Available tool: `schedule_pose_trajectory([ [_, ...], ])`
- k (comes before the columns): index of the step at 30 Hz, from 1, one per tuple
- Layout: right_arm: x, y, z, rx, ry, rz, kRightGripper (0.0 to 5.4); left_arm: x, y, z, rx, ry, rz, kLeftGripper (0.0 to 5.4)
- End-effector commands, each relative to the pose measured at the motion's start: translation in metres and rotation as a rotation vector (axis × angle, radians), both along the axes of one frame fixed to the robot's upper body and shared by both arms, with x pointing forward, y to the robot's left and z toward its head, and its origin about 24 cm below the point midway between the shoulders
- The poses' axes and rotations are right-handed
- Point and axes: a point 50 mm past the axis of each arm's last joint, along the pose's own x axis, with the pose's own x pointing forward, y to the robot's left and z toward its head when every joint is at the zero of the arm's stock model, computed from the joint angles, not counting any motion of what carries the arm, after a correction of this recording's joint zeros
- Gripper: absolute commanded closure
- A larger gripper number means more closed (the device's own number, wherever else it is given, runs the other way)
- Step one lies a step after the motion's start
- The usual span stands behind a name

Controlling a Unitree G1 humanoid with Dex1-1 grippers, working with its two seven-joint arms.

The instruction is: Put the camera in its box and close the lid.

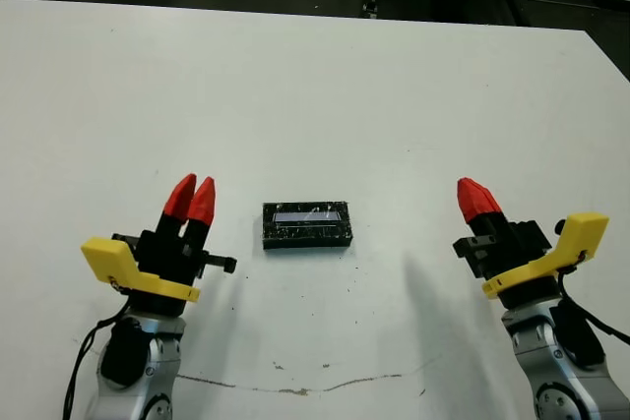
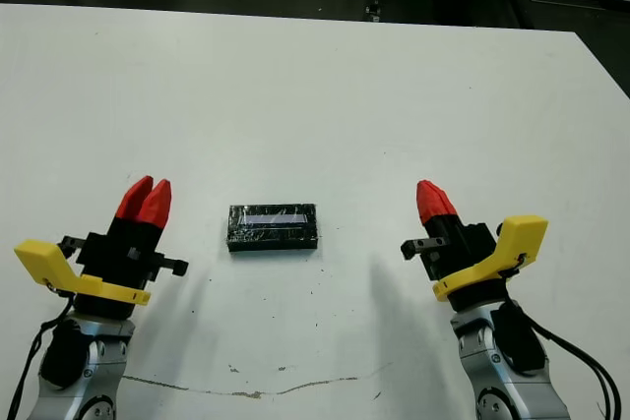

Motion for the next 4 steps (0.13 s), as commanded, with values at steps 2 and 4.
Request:
schedule_pose_trajectory([
  [2,0.0011,-0.0031,-0.0012,0.001,0.006,-0.019,5.4,-0.0009,0.0017,-0.003,0.024,0.022,0.016,5.39],
  [4,0.001,-0.0026,-0.0014,0.002,0.011,-0.021,5.4,-0.0002,0.0017,-0.0024,0.017,0.022,0.009,5.39],
])
